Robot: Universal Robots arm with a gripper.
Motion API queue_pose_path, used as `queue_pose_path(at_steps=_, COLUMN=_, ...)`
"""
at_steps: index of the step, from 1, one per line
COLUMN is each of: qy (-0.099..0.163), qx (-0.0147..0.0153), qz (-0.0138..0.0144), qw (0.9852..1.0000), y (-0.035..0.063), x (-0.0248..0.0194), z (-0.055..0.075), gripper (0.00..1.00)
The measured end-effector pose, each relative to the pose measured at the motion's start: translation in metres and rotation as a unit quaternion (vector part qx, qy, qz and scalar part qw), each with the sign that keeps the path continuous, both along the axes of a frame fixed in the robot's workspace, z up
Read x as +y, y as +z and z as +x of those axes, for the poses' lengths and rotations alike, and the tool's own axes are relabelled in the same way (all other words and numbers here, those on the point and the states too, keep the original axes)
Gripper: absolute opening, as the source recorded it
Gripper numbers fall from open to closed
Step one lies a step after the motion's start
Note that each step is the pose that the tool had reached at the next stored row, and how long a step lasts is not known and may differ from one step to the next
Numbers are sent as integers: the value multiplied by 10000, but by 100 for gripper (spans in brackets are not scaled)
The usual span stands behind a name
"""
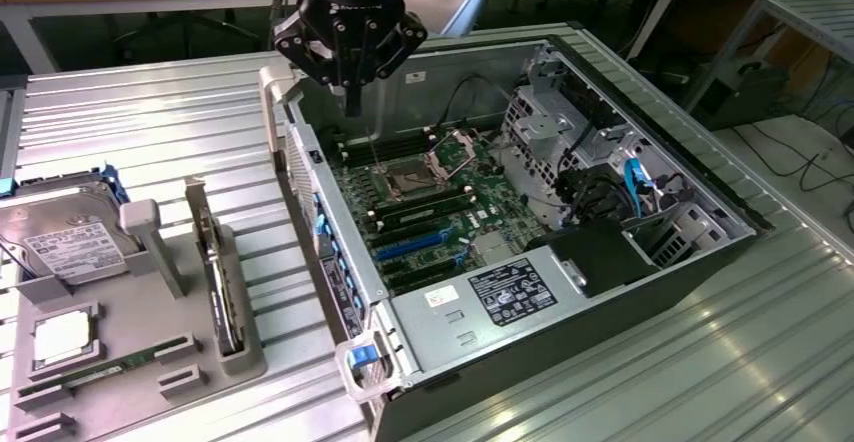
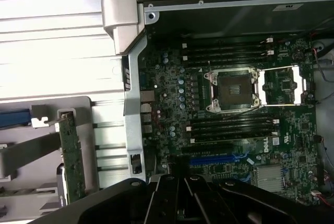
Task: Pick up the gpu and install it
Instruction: 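Reach for the gpu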
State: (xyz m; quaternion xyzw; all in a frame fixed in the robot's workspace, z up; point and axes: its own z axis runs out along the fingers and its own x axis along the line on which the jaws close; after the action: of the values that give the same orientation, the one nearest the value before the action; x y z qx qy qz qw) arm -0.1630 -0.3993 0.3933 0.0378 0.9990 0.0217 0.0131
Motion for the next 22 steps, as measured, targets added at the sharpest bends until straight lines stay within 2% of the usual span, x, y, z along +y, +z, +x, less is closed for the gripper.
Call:
queue_pose_path(at_steps=8, qy=1, qx=0, qz=0, qw=10000, y=0, x=-9, z=-135, gripper=11)
queue_pose_path(at_steps=18, qy=44, qx=0, qz=5, qw=10000, y=0, x=-45, z=-171, gripper=11)
queue_pose_path(at_steps=22, qy=75, qx=0, qz=6, qw=10000, y=0, x=-84, z=-185, gripper=11)
